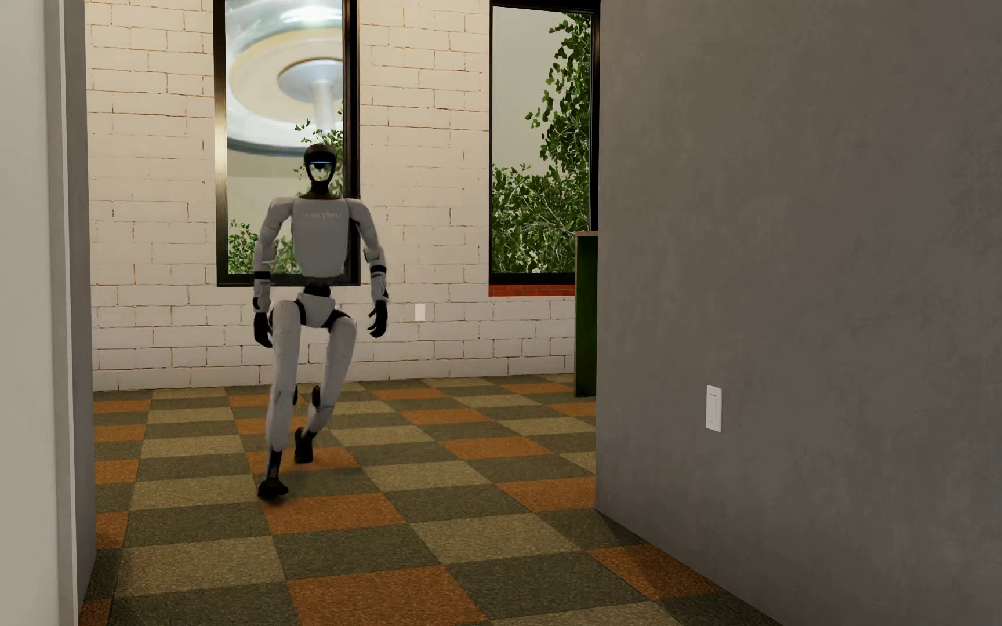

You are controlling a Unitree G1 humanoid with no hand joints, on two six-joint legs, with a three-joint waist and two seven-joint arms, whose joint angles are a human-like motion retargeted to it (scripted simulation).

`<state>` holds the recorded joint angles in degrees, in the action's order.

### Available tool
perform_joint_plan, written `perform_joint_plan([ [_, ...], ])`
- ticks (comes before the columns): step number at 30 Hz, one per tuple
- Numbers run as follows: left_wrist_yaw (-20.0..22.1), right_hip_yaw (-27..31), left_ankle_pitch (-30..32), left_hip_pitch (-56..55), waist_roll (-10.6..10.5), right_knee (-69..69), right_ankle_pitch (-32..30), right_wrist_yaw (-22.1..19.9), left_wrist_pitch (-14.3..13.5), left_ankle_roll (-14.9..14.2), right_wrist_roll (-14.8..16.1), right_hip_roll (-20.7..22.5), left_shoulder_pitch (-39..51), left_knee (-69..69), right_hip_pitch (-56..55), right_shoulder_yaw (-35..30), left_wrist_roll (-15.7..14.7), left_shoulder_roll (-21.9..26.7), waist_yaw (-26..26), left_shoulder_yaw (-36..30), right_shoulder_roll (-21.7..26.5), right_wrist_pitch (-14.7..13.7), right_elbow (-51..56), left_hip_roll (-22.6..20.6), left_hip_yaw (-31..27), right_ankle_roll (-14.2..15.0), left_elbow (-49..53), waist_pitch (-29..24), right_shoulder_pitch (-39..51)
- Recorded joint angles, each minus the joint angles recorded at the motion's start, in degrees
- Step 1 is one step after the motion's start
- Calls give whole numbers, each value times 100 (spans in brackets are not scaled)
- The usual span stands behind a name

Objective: Avoid the corner

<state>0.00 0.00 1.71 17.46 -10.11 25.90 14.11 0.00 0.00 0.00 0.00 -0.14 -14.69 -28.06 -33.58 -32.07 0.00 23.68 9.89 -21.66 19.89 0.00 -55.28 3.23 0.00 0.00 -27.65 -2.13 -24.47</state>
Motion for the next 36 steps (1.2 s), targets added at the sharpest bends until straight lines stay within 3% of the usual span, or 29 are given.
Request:
perform_joint_plan([
  [1,0,0,521,215,-10,80,156,0,0,0,0,-44,10,-103,-108,70,0,-7,185,82,31,0,49,257,0,0,71,-49,13],
  [2,0,0,1116,356,-55,317,-534,0,0,0,0,46,-46,-249,-288,87,0,-72,215,112,81,0,-9,403,0,0,-78,7,76],
  [3,0,0,1971,268,-132,675,-1751,0,0,0,0,261,-167,-658,-506,91,0,-149,104,132,128,0,-75,544,0,0,-346,162,172],
  [4,0,0,2773,-113,-230,1311,-2562,0,0,0,0,511,-263,-1445,-664,142,0,-249,-78,102,153,0,-184,634,0,0,-799,275,284],
  [5,0,0,2574,-587,-316,1855,-2557,0,0,0,0,787,-282,-2581,-406,141,0,-310,-252,2,222,0,-234,680,0,0,-1250,116,469],
  [7,0,0,-221,-1888,-240,1542,-2127,0,0,0,0,1178,-212,-4738,994,281,0,-322,-678,-395,322,0,-189,520,0,0,-1963,-208,951],
  [8,0,0,-1257,-2617,-77,1187,-1731,0,0,0,0,1178,-324,-5101,1707,257,0,-276,-990,-459,370,0,-102,368,0,0,-2128,-210,1175],
  [9,0,0,-1782,-2973,73,741,-1292,0,0,0,0,1078,-439,-4779,2664,215,0,-186,-1359,-582,537,0,396,234,0,0,-2264,-386,1240],
  [12,0,0,-1729,-4169,368,-221,92,0,0,0,0,761,-800,-2231,4463,687,0,18,-2276,-324,666,0,959,278,0,0,-2553,-386,1873],
  [14,0,0,-1448,-4574,347,-317,628,0,0,0,0,700,-899,-122,5073,863,0,72,-2709,-202,781,0,1329,500,0,0,-2759,-226,2389],
  [16,0,0,-1584,-4935,446,-95,496,0,0,0,0,341,-1033,-271,5635,1100,0,113,-3086,-87,805,0,1661,689,0,0,-2911,-249,2568],
  [17,0,0,-1477,-4985,529,282,42,0,0,0,0,142,-1096,-871,5827,1209,0,101,-3200,-92,720,0,1761,633,0,0,-3067,-247,2487],
  [18,0,0,-1096,-5154,673,1015,-844,0,0,0,0,7,-1134,-1523,5654,1276,0,76,-3218,-109,572,0,1757,538,0,0,-3247,-100,2324],
  [19,0,0,-963,-5102,844,2117,-2011,0,0,0,0,-128,-1091,-2149,5332,1246,0,43,-3043,-244,394,0,1597,293,0,0,-3483,-90,2129],
  [20,0,0,-1206,-4573,931,3489,-2823,0,0,0,0,-184,-1022,-2257,4886,1173,0,4,-2814,-176,339,0,1531,-85,0,0,-3455,-292,1894],
  [22,0,0,-1535,-3489,892,5466,-1980,0,0,0,0,40,-884,-1889,3569,534,0,-145,-2266,-99,157,0,963,-384,0,0,-3063,-447,1734],
  [23,0,0,-1545,-2909,699,5511,-1791,0,0,0,0,359,-828,-1487,2864,783,0,-253,-1905,31,-12,0,731,-295,0,0,-2681,-404,1435],
  [24,0,0,-1543,-2267,612,4914,-2000,0,0,0,0,490,-786,-1033,2339,597,0,-293,-1506,152,-30,0,513,-314,0,0,-2243,-426,1172],
  [26,0,0,-1589,-1205,436,2476,-2883,0,0,0,0,654,-586,-371,1548,212,0,-286,-808,237,0,0,136,-121,0,0,-1291,-409,668],
  [27,0,0,-1697,-874,467,1248,-2592,0,0,0,0,550,-353,-234,1239,156,0,-238,-553,267,8,0,-32,-80,0,0,-861,-369,480],
  [28,0,0,-1886,-564,514,286,-1129,0,0,0,0,468,-70,-134,1075,-528,0,-148,-350,246,110,0,-236,-74,0,0,-574,-336,417],
  [29,0,0,-2101,-269,543,88,409,0,0,0,0,332,121,-171,882,-721,0,-98,-117,355,161,0,-294,0,0,0,-281,-302,228],
  [30,0,0,-2233,-18,574,157,839,0,0,0,0,129,288,-207,672,-879,0,-86,122,502,206,0,-345,41,0,0,-128,-313,76],
  [31,0,0,-2075,340,509,149,278,0,0,0,0,138,318,-275,517,-1019,0,-128,267,691,219,0,-496,174,0,0,-45,-385,-37],
  [33,0,0,-694,263,302,688,-2406,0,0,0,0,459,135,-1128,173,-919,0,-248,337,906,166,0,-712,517,0,0,-191,-142,-216],
  [34,0,0,328,48,95,1140,-2905,0,0,0,0,818,1,-2042,258,-995,0,-339,132,848,154,0,-798,742,0,0,-457,-118,-243],
  [35,0,0,884,-281,-28,1477,-2787,0,0,0,0,1093,-82,-3078,587,-1054,0,-422,-121,654,194,0,-780,784,0,0,-853,-231,-157],
  [36,0,0,392,-889,-44,1440,-2511,0,0,0,0,1276,-84,-4213,1087,-1231,0,-468,-319,418,219,0,-684,782,0,0,-1251,-343,76],
])
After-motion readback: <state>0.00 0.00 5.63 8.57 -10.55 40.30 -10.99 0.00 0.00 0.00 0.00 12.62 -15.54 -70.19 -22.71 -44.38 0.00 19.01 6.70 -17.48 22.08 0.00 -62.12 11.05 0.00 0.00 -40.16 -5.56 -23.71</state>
